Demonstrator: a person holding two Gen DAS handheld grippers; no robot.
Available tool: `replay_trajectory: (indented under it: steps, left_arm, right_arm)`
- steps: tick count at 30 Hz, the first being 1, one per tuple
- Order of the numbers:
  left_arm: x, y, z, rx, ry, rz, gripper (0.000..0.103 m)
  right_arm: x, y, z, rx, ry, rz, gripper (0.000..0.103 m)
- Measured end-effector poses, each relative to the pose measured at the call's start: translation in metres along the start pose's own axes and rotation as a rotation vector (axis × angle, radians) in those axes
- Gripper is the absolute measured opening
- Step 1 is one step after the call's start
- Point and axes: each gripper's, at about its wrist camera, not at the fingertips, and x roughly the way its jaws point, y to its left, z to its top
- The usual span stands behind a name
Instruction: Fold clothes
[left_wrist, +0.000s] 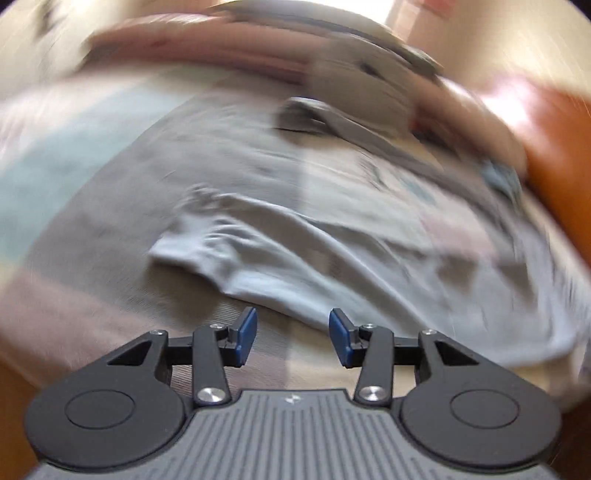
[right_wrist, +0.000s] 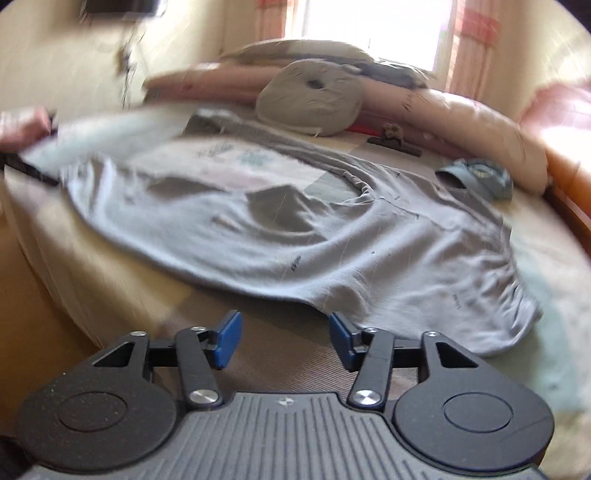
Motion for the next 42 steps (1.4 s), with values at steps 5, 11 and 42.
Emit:
replay_trajectory:
  steps: [5,11,42]
  left_arm:
    - [0.015,0.046,0.002,-0.288,-0.035,-0.060,0.045]
    - [0.035,0.069,0.010,-0.430,-0.118,-0.101,0.047]
    - [0.007,0.076,-0.019,-0.365,-0.187,0.075,0.009]
  right_arm:
    - [0.010,-0.009,0.004,0.191,-0.072,0.083,0.070]
    - [0.022,-0.013,0.012,0.341,-0.120,0.170,0.075]
    - [0.005,-0.103,-0.023,0.718,-0.084,0.056,0.084]
